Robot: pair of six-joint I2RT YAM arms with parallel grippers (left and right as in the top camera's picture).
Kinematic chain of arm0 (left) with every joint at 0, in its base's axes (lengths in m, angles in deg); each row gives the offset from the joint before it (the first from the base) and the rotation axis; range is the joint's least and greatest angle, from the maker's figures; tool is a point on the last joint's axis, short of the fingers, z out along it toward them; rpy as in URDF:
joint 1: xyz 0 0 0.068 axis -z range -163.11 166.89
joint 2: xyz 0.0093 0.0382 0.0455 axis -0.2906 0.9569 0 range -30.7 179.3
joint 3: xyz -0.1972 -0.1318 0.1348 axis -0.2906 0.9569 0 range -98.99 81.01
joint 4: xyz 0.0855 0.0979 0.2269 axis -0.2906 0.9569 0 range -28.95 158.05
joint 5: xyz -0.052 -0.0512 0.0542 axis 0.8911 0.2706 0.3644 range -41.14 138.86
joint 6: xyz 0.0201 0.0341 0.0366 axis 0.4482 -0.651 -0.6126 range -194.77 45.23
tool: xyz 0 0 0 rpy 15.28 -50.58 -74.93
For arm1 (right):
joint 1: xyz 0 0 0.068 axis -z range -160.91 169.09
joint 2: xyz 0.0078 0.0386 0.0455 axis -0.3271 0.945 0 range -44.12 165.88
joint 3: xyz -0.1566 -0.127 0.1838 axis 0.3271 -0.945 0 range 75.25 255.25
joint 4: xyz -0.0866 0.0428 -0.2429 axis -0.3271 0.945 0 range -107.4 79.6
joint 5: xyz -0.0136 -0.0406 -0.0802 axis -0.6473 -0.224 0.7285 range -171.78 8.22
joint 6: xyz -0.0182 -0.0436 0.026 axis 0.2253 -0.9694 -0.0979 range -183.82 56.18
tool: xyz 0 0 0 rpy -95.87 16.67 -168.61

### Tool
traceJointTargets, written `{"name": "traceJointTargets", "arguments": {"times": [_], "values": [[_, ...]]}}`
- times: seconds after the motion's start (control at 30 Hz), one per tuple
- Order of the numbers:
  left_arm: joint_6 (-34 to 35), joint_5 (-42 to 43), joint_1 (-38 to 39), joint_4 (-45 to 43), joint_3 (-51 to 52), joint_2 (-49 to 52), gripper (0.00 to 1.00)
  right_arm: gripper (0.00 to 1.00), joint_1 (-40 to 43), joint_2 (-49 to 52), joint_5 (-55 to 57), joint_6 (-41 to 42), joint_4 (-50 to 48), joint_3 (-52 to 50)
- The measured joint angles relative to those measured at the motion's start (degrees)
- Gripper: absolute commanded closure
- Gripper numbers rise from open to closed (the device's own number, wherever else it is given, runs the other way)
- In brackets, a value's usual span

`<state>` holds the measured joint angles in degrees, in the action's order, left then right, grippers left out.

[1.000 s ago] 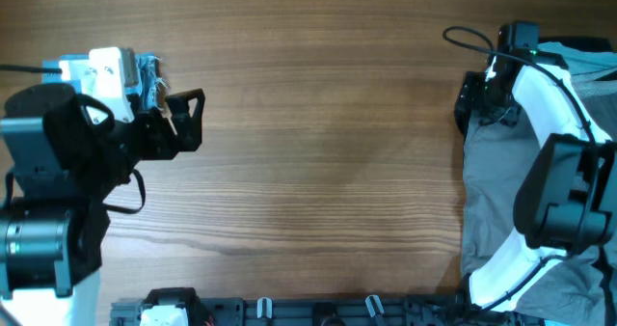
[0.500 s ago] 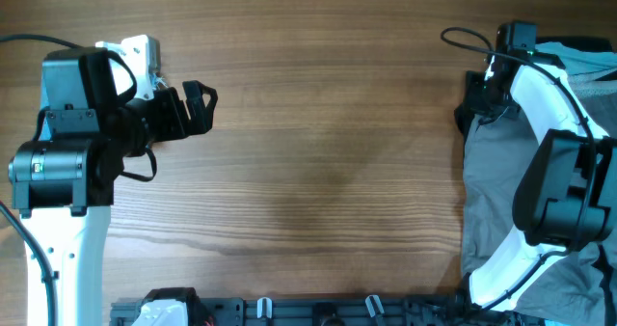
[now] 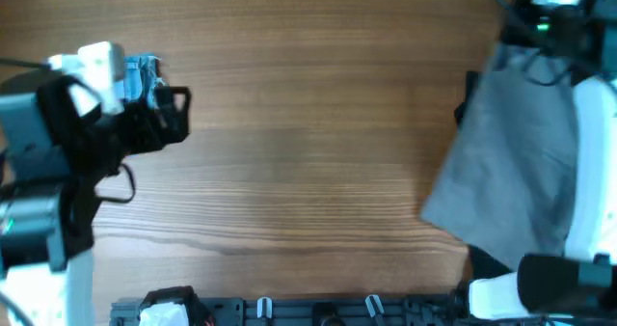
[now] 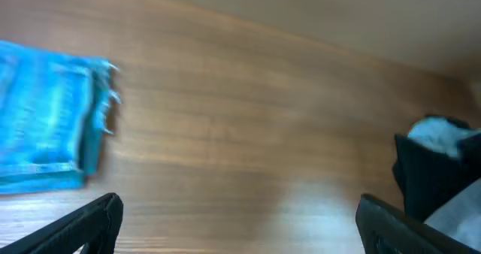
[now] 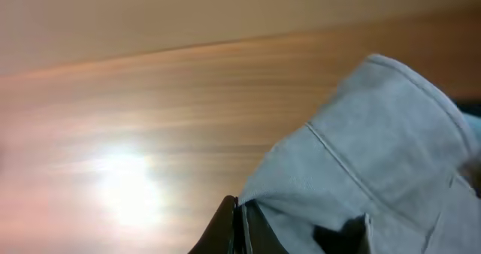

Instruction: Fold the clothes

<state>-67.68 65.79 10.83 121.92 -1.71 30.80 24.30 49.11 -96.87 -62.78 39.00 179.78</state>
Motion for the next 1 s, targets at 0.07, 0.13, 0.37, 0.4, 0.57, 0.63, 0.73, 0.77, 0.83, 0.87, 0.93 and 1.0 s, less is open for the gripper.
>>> {"name": "traceJointTargets", "arguments": {"times": [0.07,0.13,0.37,0.4,0.57,0.63,0.73,0.77,0.83,0.87,0.93,1.0], "values": [[0.0,-0.3,-2.4,0.0,-1.1,-3.7,0.0,0.87,-10.8,0.0,-3.1,-0.2,-0.1,0.0],[0.0,-0.3,-3.7,-0.1,-1.8,-7.2,0.0,0.35,-24.0,2.3,-5.7,0.1,-0.7,-0.1],[0.0,0.3,-4.1,-1.3,-1.9,-9.6,0.0,0.09,-44.3,5.1,7.5,3.2,-2.3,0.2],[0.0,1.0,-4.1,-1.9,-1.9,-9.1,0.0,0.09,-41.4,3.7,9.6,4.5,-2.3,0.7],[-1.7,5.1,6.1,-2.5,-2.9,4.9,0.1,0.09,-16.8,-9.5,10.7,15.7,-2.0,3.8],[-4.4,5.7,13.4,-3.3,-3.0,16.4,0.22,0.09,-9.7,-12.1,7.9,17.6,0.9,4.6],[-7.0,5.6,20.3,-8.2,-2.6,32.1,0.38,0.09,-5.0,-11.4,4.7,19.1,6.9,4.7],[-7.2,5.7,22.1,-11.3,-2.6,36.9,0.37,0.09,-4.8,-10.7,4.3,19.1,7.9,4.7],[-7.5,5.7,24.5,-14.0,-2.6,44.2,0.29,0.09,-4.8,-9.9,3.9,19.0,9.0,4.6],[-8.1,5.7,25.2,-15.1,-2.6,47.9,0.18,0.09,-4.8,-9.9,3.7,19.0,9.3,4.6],[-9.0,5.5,25.9,-15.2,-2.6,53.7,0.14,0.09,-4.8,-9.8,3.5,19.0,9.9,4.6],[-9.3,4.8,25.9,-14.7,-2.6,57.2,0.12,0.09,-4.8,-9.2,3.5,19.0,10.6,4.6]]}}
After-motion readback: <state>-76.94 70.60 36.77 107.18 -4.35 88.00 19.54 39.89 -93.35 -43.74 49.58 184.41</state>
